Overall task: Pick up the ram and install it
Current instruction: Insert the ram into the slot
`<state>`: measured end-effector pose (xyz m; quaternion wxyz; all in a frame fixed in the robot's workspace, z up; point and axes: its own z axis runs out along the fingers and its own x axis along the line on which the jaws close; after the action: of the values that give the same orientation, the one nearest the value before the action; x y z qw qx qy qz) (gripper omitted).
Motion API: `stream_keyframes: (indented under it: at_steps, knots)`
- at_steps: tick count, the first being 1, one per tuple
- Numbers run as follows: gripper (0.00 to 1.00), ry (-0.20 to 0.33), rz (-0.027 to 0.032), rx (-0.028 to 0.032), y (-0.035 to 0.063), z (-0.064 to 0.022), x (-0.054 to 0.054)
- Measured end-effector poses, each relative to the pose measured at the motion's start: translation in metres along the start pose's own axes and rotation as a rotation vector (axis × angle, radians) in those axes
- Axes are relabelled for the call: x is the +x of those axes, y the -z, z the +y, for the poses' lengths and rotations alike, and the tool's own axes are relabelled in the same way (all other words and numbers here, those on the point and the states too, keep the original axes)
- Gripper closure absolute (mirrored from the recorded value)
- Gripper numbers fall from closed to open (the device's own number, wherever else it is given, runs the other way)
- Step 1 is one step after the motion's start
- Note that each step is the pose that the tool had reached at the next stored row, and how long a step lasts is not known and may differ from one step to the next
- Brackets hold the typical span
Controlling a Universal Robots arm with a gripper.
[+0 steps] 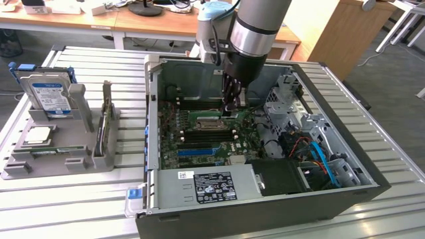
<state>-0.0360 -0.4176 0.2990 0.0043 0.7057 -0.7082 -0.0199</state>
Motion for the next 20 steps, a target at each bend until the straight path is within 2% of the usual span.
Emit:
stream_keyframes:
  at_steps: [20]
  knots:
    - [0.88, 0.0, 0.0001, 0.0, -0.0084, -0.0003, 0.0002]
